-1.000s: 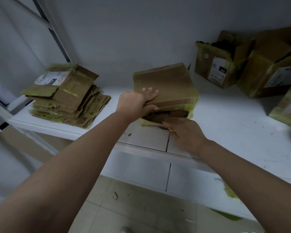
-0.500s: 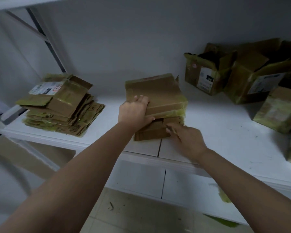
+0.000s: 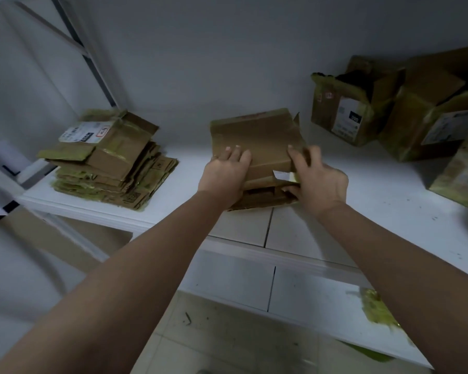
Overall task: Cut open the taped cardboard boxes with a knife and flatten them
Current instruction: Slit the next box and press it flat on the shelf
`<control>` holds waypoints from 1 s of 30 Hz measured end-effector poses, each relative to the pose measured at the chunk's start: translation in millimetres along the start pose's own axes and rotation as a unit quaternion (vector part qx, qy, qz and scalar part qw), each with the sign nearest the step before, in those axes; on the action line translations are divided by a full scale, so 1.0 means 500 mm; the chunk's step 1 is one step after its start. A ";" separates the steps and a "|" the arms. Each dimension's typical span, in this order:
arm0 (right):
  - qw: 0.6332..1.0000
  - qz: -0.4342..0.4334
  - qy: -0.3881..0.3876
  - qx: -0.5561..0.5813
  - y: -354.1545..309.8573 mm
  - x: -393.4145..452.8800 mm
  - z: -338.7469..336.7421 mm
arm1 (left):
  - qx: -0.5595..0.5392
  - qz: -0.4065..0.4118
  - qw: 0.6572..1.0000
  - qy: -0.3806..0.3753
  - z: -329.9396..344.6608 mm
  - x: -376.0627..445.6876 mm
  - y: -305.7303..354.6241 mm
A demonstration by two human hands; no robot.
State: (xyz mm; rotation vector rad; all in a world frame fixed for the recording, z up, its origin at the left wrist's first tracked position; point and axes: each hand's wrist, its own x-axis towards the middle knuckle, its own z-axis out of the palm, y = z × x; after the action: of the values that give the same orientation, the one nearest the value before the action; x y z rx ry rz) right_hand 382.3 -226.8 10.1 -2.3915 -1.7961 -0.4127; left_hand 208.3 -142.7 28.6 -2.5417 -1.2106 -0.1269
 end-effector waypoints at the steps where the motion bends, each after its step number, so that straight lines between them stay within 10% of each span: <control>1: 1.000 -0.001 0.007 0.004 0.001 0.003 0.005 | 0.001 0.006 1.000 -0.002 -0.004 -0.001 -0.003; 9: 0.996 -0.028 0.008 0.087 0.029 -0.020 -0.014 | 0.007 0.065 0.994 -0.082 -0.048 -0.002 -0.012; 17: 0.942 0.110 0.030 0.317 0.076 0.012 -0.059 | -0.436 -0.049 0.890 -0.120 -0.121 0.020 -0.077; 23: 0.961 0.105 0.110 0.233 0.029 0.009 -0.052 | -0.329 -0.085 0.939 0.056 -0.070 0.031 -0.064; 30: 0.959 0.130 0.063 0.245 -0.003 -0.005 0.008 | -0.221 -0.136 0.965 0.025 0.011 0.019 -0.022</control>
State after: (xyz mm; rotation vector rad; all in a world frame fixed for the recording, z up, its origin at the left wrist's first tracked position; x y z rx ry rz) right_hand 380.8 -227.8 5.5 -2.1468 -1.3128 -0.0721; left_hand 205.5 -127.6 27.9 -2.6912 -1.6612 -0.5808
